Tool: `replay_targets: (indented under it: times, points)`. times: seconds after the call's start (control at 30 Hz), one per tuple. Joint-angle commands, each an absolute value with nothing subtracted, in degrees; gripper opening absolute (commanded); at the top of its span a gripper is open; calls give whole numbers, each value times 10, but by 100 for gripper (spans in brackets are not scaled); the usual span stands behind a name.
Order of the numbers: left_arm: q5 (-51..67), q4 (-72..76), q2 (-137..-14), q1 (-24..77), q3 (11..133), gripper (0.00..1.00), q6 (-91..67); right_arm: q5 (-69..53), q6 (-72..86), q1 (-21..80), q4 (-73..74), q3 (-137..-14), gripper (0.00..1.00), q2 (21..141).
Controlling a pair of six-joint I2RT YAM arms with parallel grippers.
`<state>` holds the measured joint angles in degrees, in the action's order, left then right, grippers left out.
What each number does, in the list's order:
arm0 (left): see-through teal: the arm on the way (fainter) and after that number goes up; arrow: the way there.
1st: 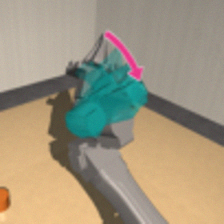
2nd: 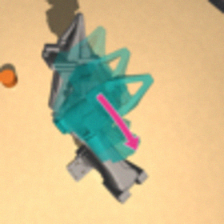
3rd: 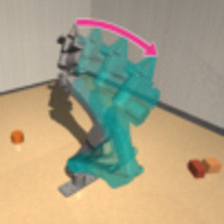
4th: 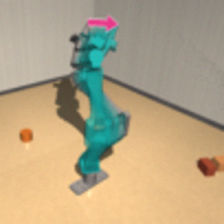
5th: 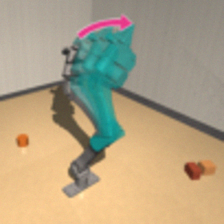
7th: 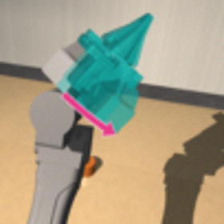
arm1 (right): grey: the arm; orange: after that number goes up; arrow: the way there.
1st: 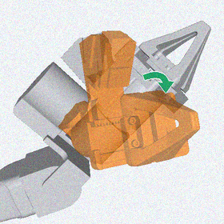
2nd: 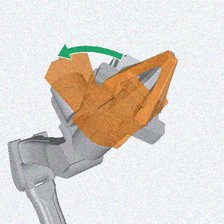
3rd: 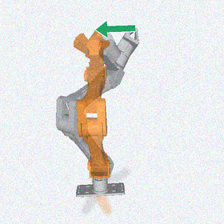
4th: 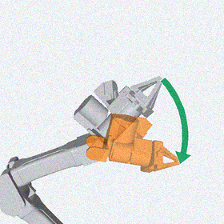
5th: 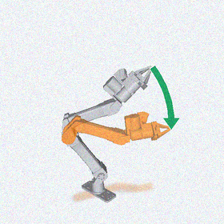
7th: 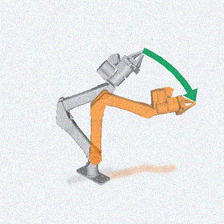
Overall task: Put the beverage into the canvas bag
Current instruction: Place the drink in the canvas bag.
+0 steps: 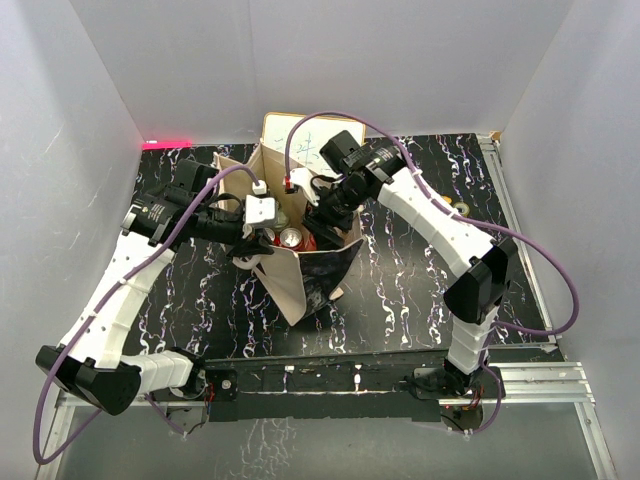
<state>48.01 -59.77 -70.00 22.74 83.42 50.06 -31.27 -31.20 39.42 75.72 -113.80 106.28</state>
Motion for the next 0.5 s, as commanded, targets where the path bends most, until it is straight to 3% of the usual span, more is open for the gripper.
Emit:
replay_targets:
  times: [0.0, 0.47]
  points:
    - [541, -593, -669, 218, 843, 0, 514, -305, -288, 425, 742, -1138, 8, 1059]
    - [534, -556, -639, 188, 816, 0, 486, -326, -346, 455, 778, -1106, 8, 1037]
